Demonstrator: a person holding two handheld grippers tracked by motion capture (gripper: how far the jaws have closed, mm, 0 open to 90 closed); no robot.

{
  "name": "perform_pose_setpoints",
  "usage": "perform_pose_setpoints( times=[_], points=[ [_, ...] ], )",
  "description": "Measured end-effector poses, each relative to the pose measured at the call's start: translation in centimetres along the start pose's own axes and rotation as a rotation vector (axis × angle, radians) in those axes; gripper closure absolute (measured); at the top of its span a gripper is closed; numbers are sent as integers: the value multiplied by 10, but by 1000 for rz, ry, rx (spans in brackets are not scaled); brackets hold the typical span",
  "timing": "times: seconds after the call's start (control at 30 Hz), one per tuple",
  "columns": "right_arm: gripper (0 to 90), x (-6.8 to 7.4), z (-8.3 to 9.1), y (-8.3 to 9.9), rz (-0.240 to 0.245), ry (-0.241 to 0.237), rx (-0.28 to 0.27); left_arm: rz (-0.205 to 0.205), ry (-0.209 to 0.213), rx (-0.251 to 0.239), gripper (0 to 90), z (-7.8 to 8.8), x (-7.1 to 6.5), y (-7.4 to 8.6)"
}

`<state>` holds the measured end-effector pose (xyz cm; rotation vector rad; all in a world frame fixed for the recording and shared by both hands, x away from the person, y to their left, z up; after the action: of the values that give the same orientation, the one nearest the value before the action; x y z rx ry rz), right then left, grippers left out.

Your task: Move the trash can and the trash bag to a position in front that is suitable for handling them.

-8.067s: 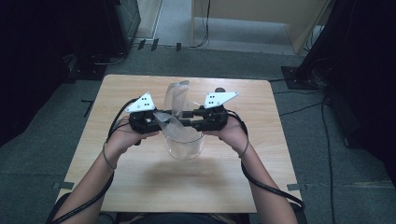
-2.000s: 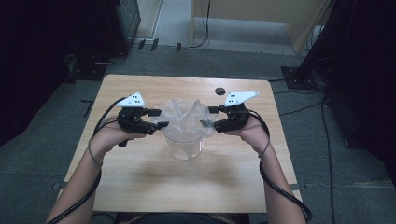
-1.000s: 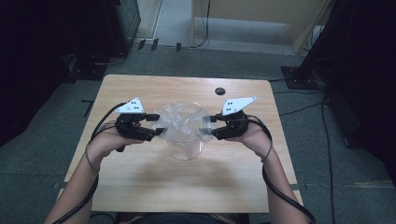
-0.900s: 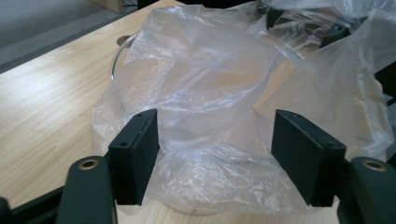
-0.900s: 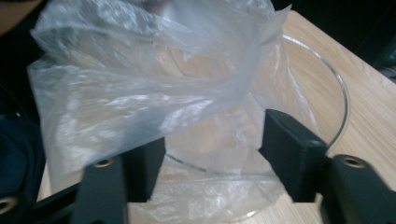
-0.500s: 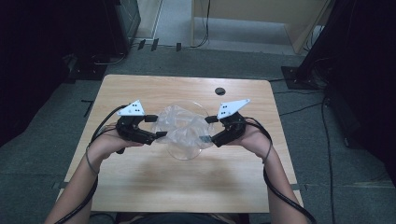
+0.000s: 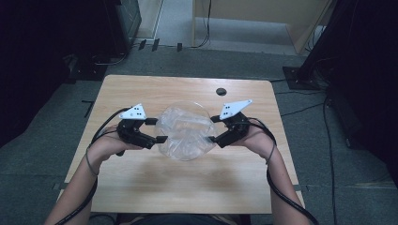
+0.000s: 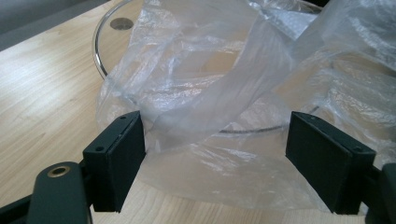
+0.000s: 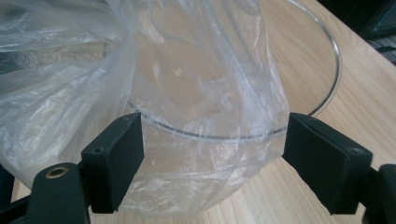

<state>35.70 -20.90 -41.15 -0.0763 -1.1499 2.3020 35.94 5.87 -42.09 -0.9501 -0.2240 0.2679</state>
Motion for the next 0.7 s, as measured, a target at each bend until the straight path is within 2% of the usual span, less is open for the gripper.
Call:
perform_pose_setpoints(
  times=[0.37, 0.47, 0.63, 0.7],
  points=[
    [190, -8, -8, 10, -46, 0, 33, 2, 31, -13, 191, -2, 0, 8],
    [196, -10, -10, 14, -51, 0, 47, -1, 25, 2, 213, -3, 3, 13],
    [267, -14, -7, 14, -88, -24, 15, 35, 42, -7, 265, -4, 7, 20],
    [334, -15, -4, 13, -118, -40, 4, 40, 38, -9, 313, -3, 8, 22]
  ],
)
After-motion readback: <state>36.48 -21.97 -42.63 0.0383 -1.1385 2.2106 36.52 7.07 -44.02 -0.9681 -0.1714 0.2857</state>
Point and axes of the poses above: each handheld gripper's, and its own axes: z roughly backward along the jaws, y roughly out of its underside, x roughly to its left, the point moved 5 cm from there along -z, roughly forward along the jaws, and after that the axes turned 13 degrees about -z, right-handed, at the moved point
